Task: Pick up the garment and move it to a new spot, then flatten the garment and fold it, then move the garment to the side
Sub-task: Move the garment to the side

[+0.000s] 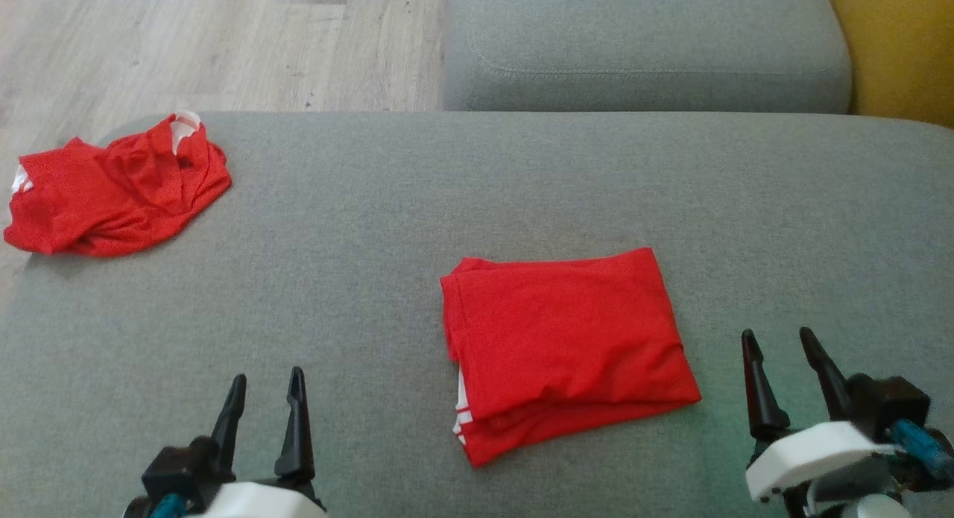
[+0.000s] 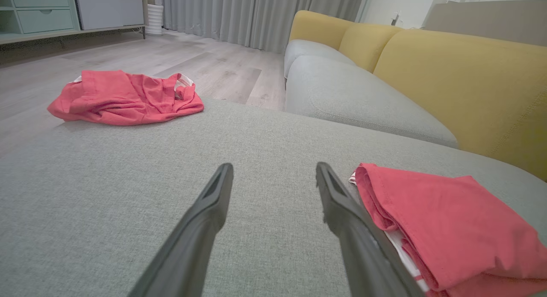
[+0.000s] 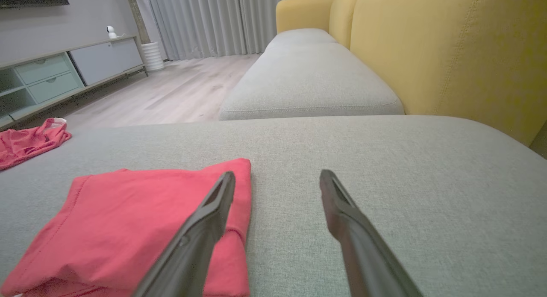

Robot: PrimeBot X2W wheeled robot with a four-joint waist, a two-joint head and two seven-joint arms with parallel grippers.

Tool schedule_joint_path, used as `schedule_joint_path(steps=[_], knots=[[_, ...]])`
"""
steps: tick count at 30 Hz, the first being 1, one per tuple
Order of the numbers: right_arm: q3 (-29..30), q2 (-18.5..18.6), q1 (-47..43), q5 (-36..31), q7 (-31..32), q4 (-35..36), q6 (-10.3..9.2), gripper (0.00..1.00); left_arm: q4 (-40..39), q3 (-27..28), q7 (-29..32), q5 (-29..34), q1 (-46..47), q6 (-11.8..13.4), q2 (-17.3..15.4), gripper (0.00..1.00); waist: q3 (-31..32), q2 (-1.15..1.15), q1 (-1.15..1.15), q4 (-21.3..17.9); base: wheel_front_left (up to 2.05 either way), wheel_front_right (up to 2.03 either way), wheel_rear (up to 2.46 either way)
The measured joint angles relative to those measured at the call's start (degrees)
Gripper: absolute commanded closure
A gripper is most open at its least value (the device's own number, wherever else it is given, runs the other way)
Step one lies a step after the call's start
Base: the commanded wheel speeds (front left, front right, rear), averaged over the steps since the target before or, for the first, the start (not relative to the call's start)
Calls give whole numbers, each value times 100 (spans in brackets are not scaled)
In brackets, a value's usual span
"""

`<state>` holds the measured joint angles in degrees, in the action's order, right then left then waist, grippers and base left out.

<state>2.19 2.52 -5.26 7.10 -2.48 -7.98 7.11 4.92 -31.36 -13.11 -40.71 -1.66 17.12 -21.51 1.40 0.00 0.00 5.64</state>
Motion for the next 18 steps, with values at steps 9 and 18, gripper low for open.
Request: schedule_joint_path(steps=[9,18], knots=[[83,0,970,-361,777,-569,0,0,-44,-33,44,2,105,-1,2,0,-152,0,0,217,0,0,0],[232,2,1577,-469,1515,-1525,0,0,-1,-32,-8,2,285,-24,149,0,-517,0,1,615,0,0,0]])
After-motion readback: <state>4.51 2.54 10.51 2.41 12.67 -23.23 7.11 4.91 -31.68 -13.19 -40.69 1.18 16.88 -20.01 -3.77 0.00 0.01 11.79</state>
